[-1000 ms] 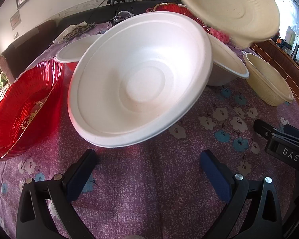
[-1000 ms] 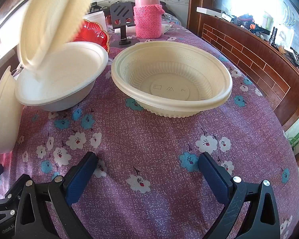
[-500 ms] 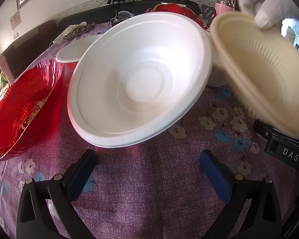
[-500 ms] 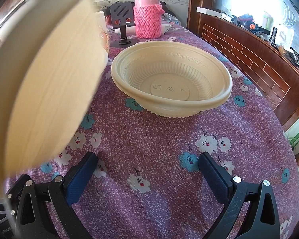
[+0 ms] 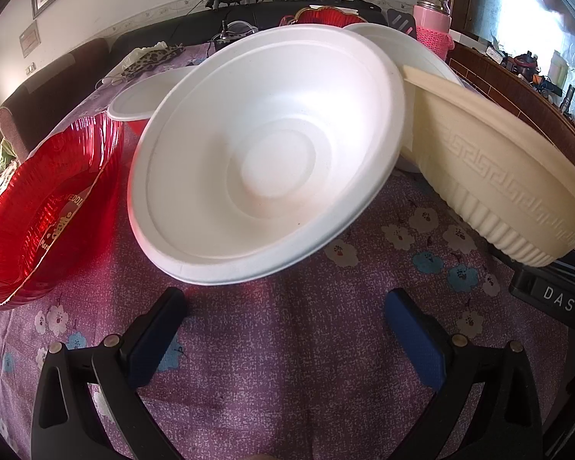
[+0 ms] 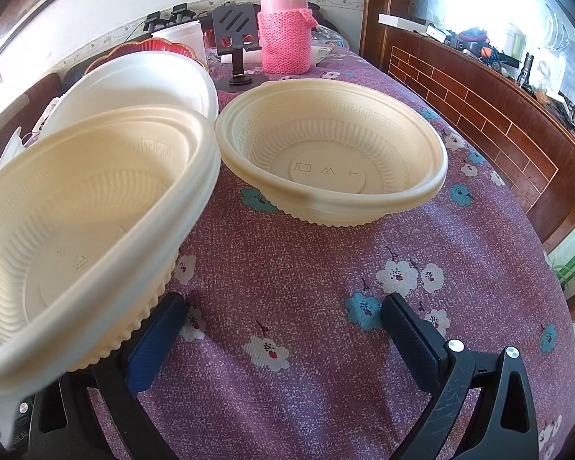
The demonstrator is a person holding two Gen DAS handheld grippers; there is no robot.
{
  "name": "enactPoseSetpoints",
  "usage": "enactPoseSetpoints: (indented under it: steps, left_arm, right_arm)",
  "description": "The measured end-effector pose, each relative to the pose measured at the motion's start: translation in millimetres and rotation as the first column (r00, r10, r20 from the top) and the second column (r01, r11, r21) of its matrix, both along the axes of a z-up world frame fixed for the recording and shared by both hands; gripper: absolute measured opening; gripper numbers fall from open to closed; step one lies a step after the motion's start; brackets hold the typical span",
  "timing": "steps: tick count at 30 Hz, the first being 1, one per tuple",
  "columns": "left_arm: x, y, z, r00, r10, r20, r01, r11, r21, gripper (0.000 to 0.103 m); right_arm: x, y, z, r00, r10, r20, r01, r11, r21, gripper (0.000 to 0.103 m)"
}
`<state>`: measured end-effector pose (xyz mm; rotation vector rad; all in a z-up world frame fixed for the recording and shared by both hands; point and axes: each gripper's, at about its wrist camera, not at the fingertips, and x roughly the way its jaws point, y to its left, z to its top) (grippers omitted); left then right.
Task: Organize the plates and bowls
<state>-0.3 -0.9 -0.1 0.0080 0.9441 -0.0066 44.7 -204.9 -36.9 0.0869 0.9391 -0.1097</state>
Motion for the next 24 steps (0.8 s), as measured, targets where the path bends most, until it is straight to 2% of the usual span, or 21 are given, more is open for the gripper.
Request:
enactPoseSetpoints:
  steps: [16, 24]
  left_arm:
    - [-0.1, -0.1, 0.0, 1.000, 0.000, -0.001, 0.000, 1.000, 0.000, 0.103]
    - [-0.5, 3.7, -2.1, 0.999, -0.028, -0.021, 0.028, 1.000, 0.001, 0.103]
  right_arm:
    - [0.2, -0.4, 0.0, 1.000, 0.000, 0.000, 0.000, 1.000, 0.000, 0.102]
    - [0.2, -0.1, 0.1, 1.000, 0.000, 0.000, 0.000, 1.000, 0.000, 0.102]
